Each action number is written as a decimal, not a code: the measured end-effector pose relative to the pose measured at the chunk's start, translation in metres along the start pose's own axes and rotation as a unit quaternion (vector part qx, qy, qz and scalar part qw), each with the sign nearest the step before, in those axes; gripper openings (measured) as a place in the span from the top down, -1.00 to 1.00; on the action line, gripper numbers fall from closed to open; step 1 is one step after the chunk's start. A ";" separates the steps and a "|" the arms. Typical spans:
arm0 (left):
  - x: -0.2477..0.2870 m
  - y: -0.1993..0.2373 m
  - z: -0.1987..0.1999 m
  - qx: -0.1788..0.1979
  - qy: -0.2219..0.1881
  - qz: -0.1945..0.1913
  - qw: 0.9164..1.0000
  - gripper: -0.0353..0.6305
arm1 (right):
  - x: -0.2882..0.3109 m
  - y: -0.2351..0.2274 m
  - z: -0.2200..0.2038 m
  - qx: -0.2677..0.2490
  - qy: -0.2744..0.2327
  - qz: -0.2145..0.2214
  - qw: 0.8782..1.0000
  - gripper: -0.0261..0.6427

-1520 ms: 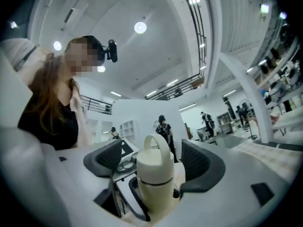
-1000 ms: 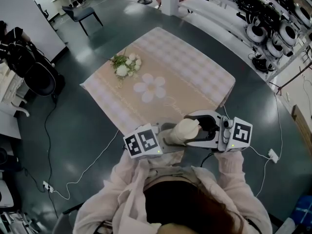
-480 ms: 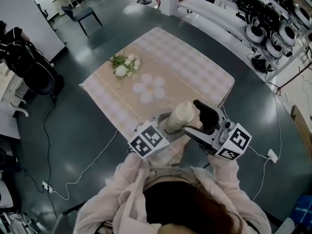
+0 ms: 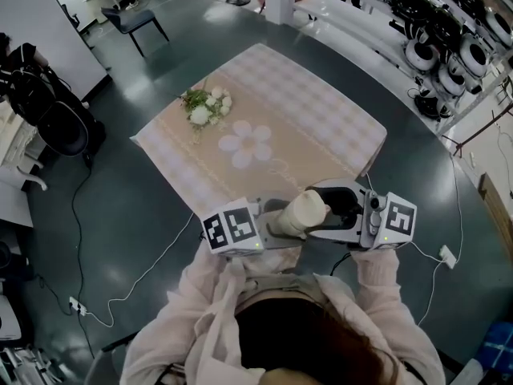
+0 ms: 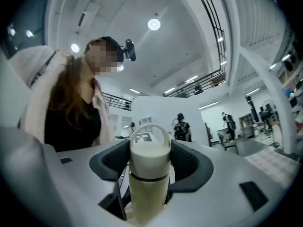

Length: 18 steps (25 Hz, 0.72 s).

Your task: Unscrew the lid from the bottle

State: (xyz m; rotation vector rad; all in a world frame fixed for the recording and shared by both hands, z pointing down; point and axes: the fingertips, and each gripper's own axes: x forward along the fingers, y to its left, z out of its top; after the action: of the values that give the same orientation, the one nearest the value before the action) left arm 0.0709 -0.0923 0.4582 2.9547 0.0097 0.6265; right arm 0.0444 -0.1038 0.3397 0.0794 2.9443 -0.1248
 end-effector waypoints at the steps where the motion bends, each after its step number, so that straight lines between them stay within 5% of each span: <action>1: 0.001 -0.008 0.000 0.006 -0.002 -0.026 1.000 -0.05 | 0.001 0.007 0.001 0.002 -0.004 0.034 0.999 0.07; 4: 0.003 -0.010 0.001 0.006 -0.011 -0.030 0.999 -0.05 | 0.002 0.009 0.004 0.007 -0.011 0.053 0.999 0.06; 8: -0.001 0.028 -0.006 -0.057 -0.010 0.091 0.994 -0.05 | -0.002 -0.020 -0.003 0.009 -0.008 -0.069 0.998 -0.28; 12: -0.003 0.055 -0.013 -0.071 0.013 0.185 0.980 -0.05 | 0.002 -0.041 -0.019 -0.002 0.030 -0.187 0.982 -0.26; 15: 0.000 0.053 -0.016 -0.060 0.027 0.184 0.981 -0.05 | -0.001 -0.047 -0.024 -0.010 0.038 -0.212 0.977 0.03; 18: 0.003 0.038 -0.014 -0.044 0.025 0.133 0.990 -0.05 | -0.003 -0.034 -0.023 -0.012 0.032 -0.159 0.987 0.03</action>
State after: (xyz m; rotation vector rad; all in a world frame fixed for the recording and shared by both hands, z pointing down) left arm 0.0671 -0.1287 0.4769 2.8768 -0.4019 0.7114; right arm 0.0406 -0.1357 0.3652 -0.3995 2.9972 -0.1332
